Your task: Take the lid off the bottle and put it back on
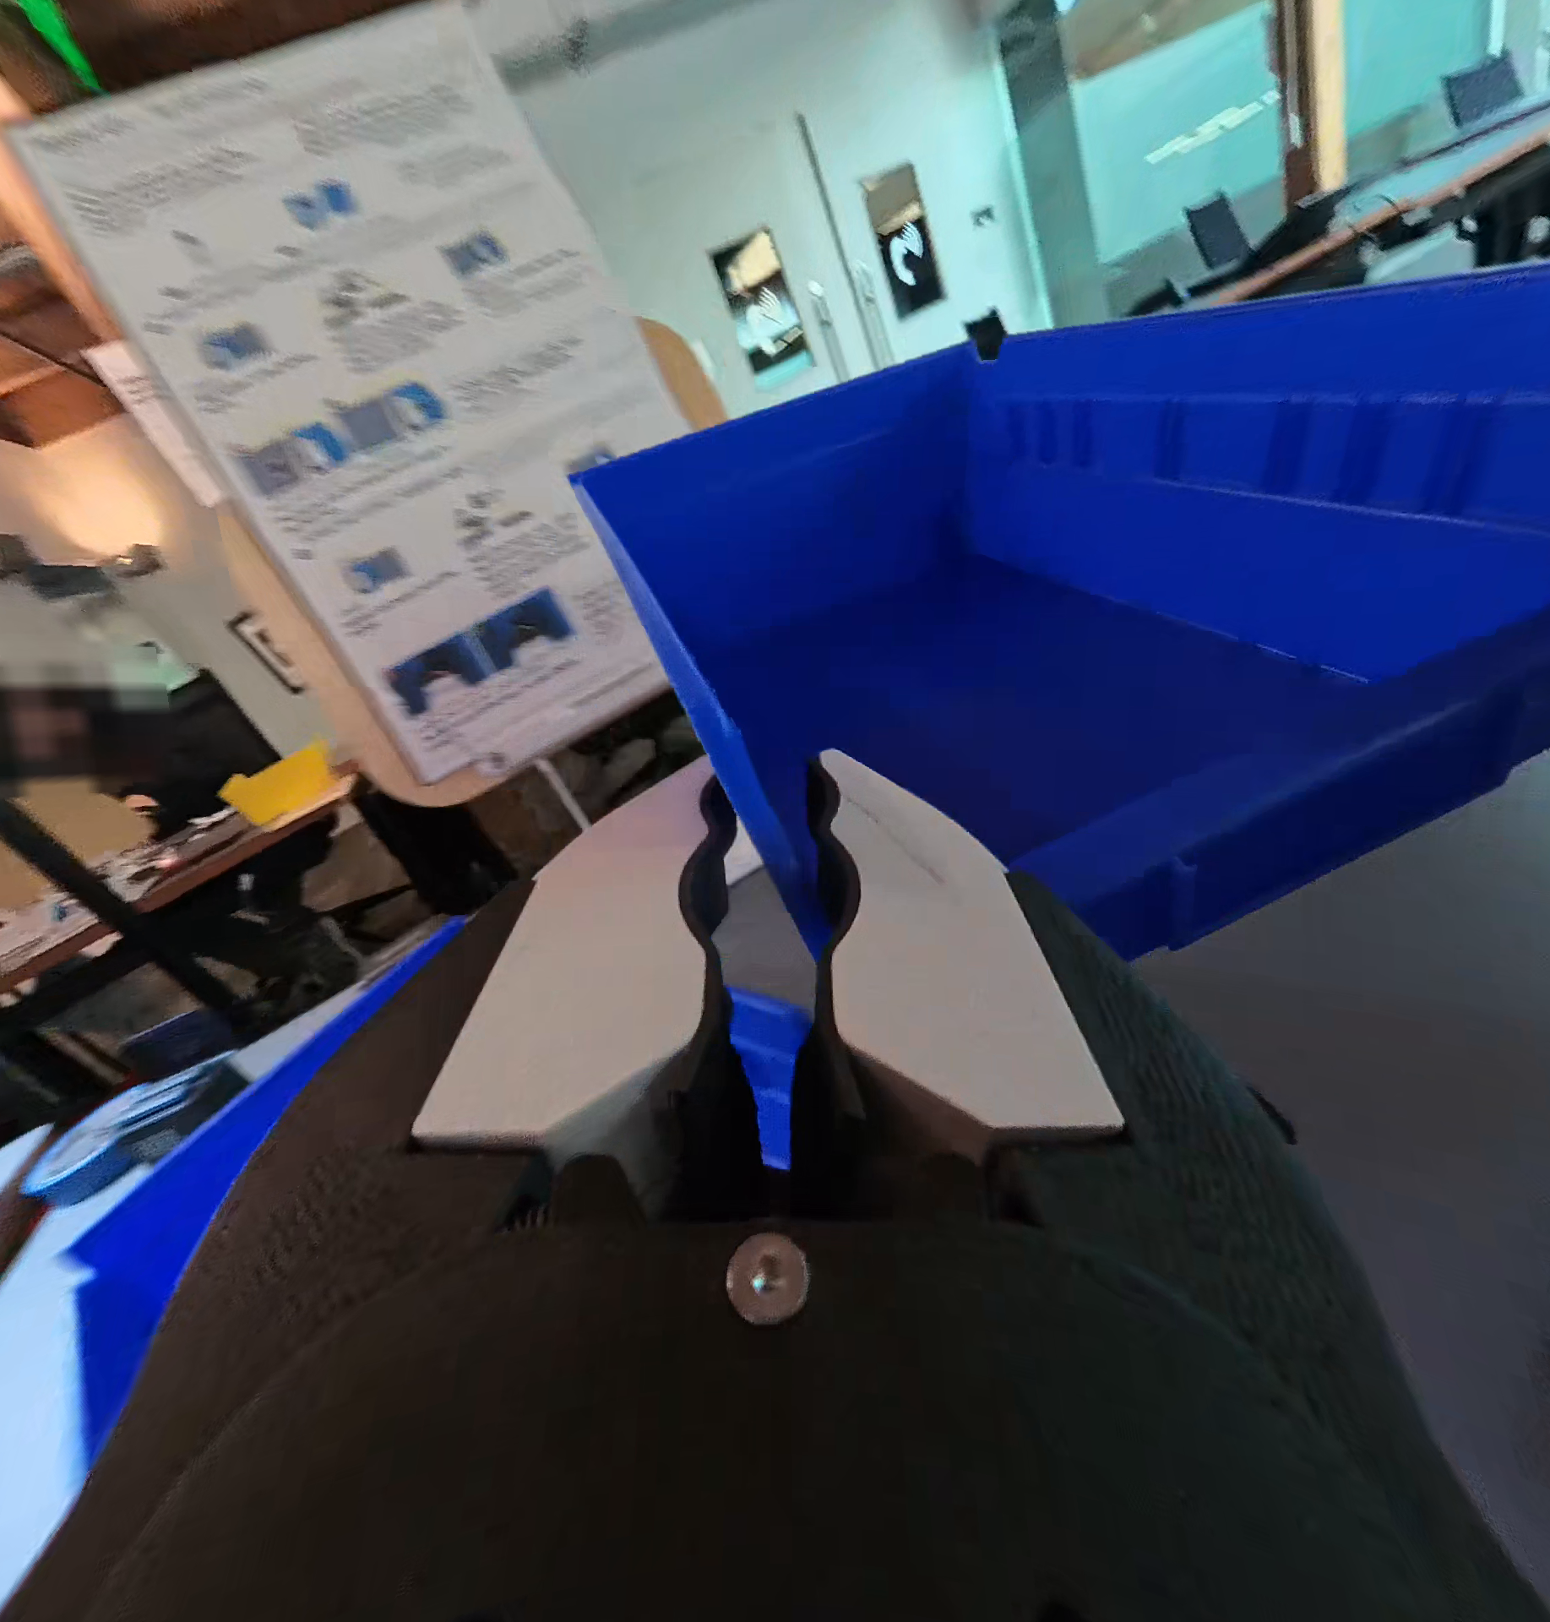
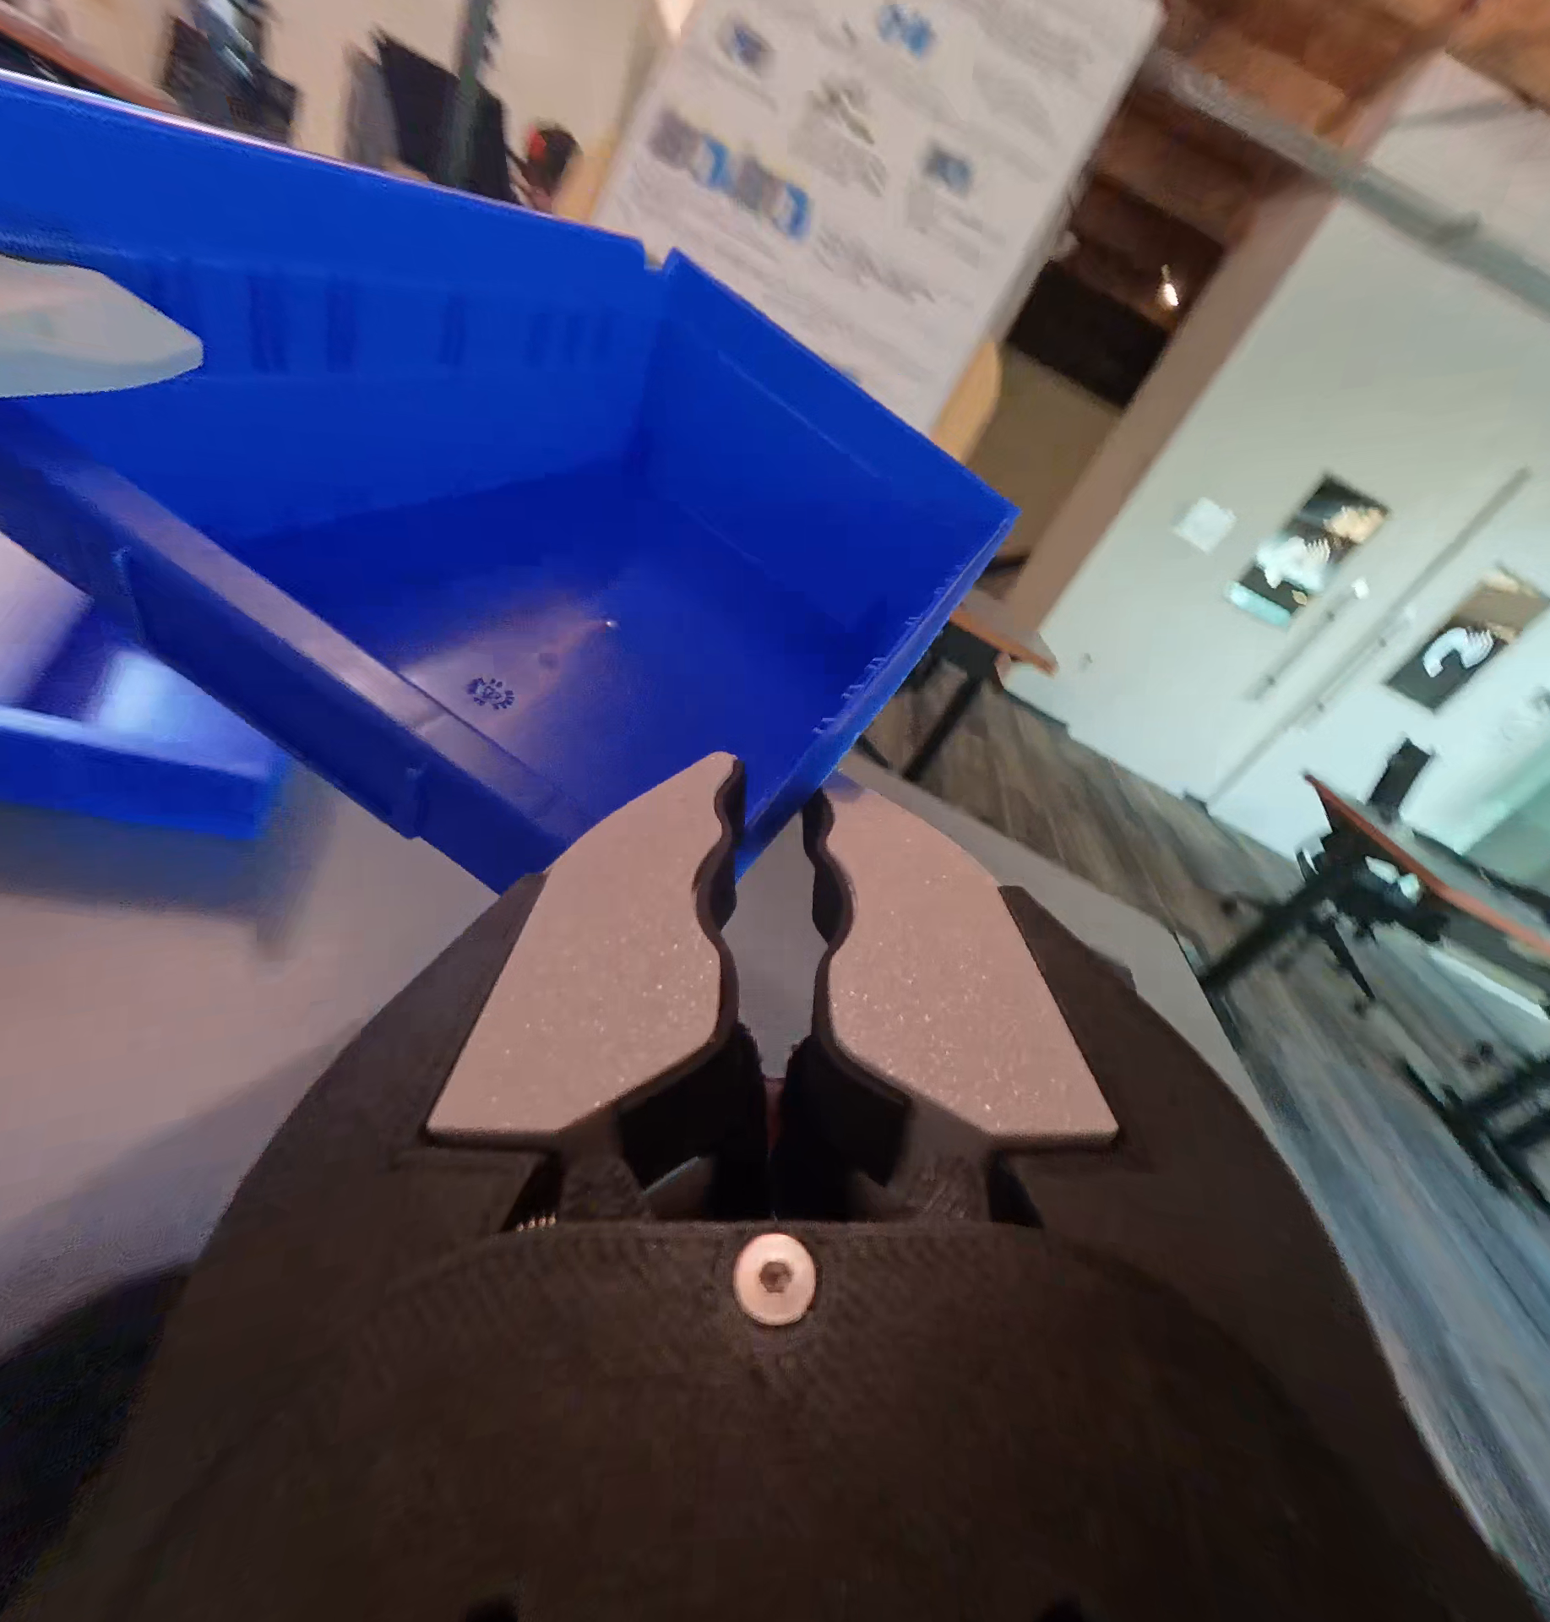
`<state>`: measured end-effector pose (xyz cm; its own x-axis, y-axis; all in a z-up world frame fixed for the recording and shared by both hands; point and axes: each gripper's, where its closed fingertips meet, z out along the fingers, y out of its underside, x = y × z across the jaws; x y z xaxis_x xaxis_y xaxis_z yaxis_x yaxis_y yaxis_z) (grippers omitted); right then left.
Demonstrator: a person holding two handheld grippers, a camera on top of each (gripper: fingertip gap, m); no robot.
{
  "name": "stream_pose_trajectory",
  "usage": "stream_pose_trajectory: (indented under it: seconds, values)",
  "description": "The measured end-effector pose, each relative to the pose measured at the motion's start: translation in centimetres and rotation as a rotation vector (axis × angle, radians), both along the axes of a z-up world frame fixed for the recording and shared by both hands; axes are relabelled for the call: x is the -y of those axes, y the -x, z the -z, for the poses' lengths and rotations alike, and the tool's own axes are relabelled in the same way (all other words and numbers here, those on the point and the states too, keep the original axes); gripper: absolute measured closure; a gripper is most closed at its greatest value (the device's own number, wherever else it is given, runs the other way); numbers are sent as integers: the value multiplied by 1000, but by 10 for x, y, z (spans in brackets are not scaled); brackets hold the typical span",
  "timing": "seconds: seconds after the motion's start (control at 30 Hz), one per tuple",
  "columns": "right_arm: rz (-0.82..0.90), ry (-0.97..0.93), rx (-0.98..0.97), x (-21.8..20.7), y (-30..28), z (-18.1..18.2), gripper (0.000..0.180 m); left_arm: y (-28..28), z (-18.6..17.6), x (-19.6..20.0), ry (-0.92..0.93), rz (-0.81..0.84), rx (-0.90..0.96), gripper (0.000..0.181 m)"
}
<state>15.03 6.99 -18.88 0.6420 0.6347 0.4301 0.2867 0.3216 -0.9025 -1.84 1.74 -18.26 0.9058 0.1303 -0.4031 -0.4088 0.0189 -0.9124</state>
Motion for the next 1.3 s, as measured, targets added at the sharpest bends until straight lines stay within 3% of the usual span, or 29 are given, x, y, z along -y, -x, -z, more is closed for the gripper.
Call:
stream_pose_trajectory:
  seconds: [0.23,0.4,0.63,0.67,0.73,0.8,0.9,1.0,1.1,1.17,1.23,1.3]
  values:
    - [130,184,77,-63,-78,80,168,-69,79,-77,174,93,12,165]
    - [162,246,119,-77,-99,110,168,-88,116,-92,238,131,24,162]
    - [176,295,124,-83,-115,128,168,-107,141,-90,291,207,-37,151]
    - [171,327,129,-83,-117,132,168,-111,151,-88,365,242,-25,144]
    - [142,345,147,-81,-118,137,158,-116,148,-79,410,313,1,110]
    - [104,294,114,-74,-117,123,143,-113,135,-63,440,343,-36,98]
    - [17,196,91,-56,-111,91,136,-85,129,-32,496,324,-117,99]
    - [-152,109,179,-26,-82,79,138,-16,142,-12,594,112,-290,108]
    - [-292,133,410,-7,-44,112,135,34,169,2,748,-10,-394,115]
    - [-270,143,600,-12,-32,142,132,53,183,8,810,-52,-455,123]
    - [-219,101,757,-21,-26,163,133,69,189,12,829,-103,-545,143]
    - [-167,55,880,-31,-26,178,136,79,189,15,825,-128,-610,148]
